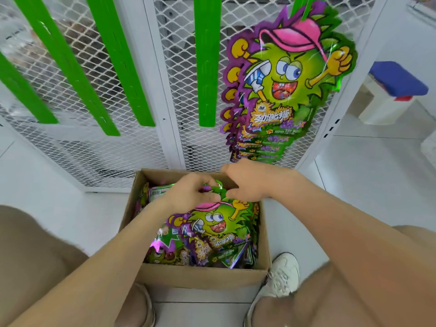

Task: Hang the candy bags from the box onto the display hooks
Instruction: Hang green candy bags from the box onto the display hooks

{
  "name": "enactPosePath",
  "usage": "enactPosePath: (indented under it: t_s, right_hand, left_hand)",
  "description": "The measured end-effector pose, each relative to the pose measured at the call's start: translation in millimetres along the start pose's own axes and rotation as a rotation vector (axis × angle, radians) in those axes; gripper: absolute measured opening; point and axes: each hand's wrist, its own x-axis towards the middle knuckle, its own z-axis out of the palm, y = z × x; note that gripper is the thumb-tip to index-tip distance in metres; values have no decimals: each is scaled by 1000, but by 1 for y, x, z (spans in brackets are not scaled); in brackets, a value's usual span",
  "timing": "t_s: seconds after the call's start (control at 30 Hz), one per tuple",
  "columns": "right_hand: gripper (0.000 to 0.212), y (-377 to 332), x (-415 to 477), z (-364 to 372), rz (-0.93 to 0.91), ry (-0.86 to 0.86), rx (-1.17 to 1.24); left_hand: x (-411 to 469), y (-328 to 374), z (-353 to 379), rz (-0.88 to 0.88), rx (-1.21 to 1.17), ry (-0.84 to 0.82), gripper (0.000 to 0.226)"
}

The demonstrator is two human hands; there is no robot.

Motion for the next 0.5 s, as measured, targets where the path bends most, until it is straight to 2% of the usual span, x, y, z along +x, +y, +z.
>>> enactPosePath:
  t_s: [0.07,0.13,0.23,0.3,0.33,0.4,0.43,0.5]
  right_hand:
    - [42,1,-9,-10,-42,36,121]
    - [23,5,-19,-20,-28,94,224]
    - [7,14,-42,-39,14,176,384]
    - [32,19,-56,-46,36,239,452]
    - [34,19,-61,-49,27,305,480]
    - [19,19,-68,-52,-63,491,536]
    - [12,18,-73,-56,-100,571,548]
    - [11,17,-82,-67,-118,710,607]
  left_hand:
    - [-8,34,-14,-4,-106,30,25]
    - [-19,64,-28,-5,-157,94,22]
    - [-34,97,-47,29,-219,156,13]
    - [-38,112,-57,48,-238,172,9]
    - [-39,121,-60,55,-243,192,6]
    - [-39,140,-65,76,-227,222,5]
    - [-38,151,-66,88,-212,236,9]
    - [-36,172,-68,124,-199,250,16]
